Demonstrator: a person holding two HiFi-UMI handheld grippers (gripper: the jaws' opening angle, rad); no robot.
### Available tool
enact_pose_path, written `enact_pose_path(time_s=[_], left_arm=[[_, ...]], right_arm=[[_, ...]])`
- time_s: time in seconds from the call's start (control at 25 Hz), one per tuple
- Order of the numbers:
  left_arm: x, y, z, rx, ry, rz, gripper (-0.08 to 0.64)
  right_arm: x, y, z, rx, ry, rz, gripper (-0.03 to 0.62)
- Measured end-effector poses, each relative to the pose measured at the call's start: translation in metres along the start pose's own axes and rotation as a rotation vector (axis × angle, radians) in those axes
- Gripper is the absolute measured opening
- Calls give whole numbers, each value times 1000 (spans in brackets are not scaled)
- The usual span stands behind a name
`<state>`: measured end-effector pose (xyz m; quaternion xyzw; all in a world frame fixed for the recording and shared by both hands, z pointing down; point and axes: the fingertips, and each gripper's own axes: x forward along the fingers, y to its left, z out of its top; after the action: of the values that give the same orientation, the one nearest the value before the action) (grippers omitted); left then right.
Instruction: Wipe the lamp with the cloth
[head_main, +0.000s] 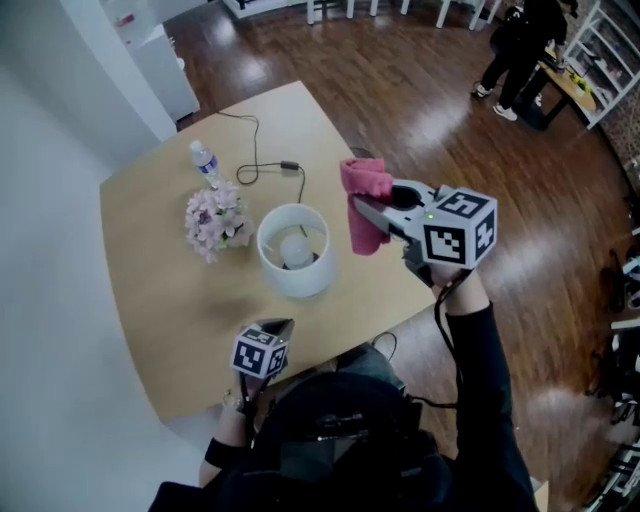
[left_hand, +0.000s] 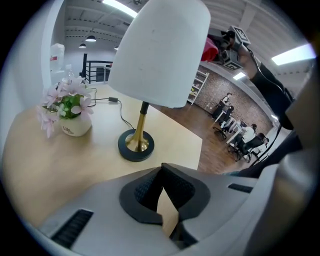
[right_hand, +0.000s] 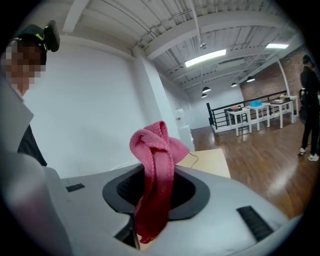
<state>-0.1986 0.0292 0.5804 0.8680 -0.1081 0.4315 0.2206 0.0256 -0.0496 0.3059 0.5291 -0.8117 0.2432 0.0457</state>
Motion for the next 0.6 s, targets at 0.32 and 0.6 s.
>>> enact_pose_path(time_s=[0.32,0.6], left_arm=[[-14,5,5,-134,14,163,0],[-28,25,-3,-261,-7,257,0]], right_arm=[[83,5,55,13,-37,270,120],[126,28,55,24,-5,441,118]])
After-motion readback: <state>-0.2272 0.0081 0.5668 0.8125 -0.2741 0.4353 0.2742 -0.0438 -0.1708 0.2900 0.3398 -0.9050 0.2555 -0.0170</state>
